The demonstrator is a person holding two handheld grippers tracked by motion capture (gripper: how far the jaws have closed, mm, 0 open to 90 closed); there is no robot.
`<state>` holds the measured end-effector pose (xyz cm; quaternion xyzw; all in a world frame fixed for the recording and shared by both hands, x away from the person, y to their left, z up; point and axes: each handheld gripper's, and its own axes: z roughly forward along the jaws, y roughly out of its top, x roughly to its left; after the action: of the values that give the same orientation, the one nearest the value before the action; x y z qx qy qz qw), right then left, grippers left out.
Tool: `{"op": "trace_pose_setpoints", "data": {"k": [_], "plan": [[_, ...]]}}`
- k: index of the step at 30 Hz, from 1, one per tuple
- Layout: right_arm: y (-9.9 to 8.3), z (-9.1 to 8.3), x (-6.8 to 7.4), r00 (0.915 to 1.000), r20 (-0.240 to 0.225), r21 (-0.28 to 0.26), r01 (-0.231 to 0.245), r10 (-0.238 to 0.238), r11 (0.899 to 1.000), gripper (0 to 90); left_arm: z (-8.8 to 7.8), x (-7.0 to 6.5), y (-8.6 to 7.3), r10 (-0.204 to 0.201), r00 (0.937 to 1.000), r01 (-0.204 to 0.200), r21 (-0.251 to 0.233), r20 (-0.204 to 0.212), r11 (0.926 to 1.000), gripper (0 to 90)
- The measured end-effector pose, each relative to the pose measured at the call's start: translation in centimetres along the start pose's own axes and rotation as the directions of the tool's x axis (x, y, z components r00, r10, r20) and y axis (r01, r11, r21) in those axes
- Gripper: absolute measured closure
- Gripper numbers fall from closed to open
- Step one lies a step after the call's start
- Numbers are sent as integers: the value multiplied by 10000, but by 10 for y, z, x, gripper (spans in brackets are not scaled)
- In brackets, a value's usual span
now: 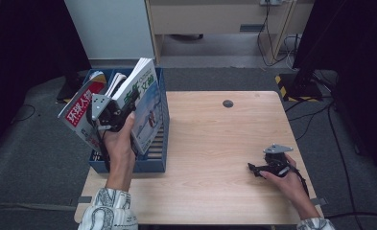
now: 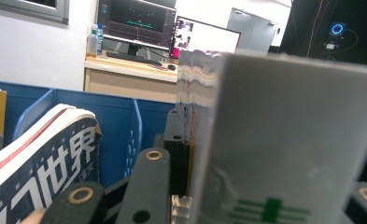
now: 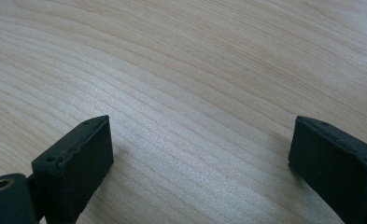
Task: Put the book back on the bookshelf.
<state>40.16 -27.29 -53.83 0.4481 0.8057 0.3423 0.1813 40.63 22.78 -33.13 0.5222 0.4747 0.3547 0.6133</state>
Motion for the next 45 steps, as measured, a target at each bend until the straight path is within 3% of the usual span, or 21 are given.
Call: {"op": "trace_pose_setpoints", "data": {"k": [45], "plan": [[0,0,0,10000,7,2,4,-4,10000,67,11,4,-23,-2,9995,-4,199,314,9998,730]]}}
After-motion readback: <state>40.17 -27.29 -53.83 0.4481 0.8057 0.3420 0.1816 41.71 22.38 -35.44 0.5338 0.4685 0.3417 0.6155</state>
